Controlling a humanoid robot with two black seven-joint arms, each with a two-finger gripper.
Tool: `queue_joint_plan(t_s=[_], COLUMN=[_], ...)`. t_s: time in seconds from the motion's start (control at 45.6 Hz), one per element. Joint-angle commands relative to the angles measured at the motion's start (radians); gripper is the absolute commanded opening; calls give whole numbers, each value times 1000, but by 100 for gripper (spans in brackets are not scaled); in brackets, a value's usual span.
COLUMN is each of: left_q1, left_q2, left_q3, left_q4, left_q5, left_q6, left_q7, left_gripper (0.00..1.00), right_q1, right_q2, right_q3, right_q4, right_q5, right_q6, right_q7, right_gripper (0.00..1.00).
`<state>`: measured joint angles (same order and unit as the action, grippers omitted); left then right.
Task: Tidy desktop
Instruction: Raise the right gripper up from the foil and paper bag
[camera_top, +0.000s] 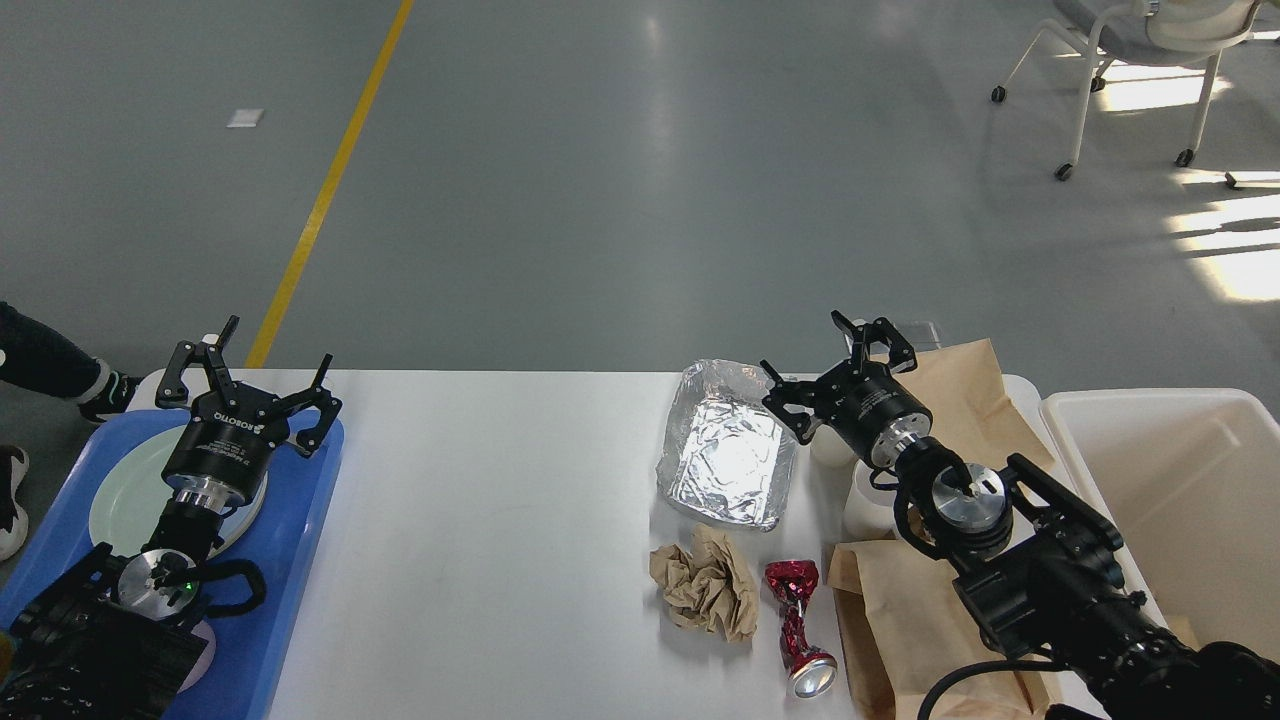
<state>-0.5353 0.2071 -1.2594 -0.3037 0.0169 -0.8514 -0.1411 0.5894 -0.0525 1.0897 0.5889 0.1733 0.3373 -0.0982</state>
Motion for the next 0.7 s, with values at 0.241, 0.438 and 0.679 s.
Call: queue_joint_plan(t_s=[0.241, 0.438, 0.679], left_q1=[0, 0, 0], left_q2=[-2, -2, 0], left_q3=[0, 0, 0], left_q4=[0, 0, 0], left_q5=[0, 0, 0], left_q6=[0, 0, -2], left_q7=[0, 0, 0], left_gripper=[97, 97, 97], right_q1=[4, 1, -10], right_q2=[-10, -29, -29], right_q3=[6, 7, 7], right_q4=[-4, -17, -20], right_q5=[0, 2, 2], right_q6=[-4, -4, -4], right_q7=[-1, -1, 6], right_gripper=[100, 100, 100])
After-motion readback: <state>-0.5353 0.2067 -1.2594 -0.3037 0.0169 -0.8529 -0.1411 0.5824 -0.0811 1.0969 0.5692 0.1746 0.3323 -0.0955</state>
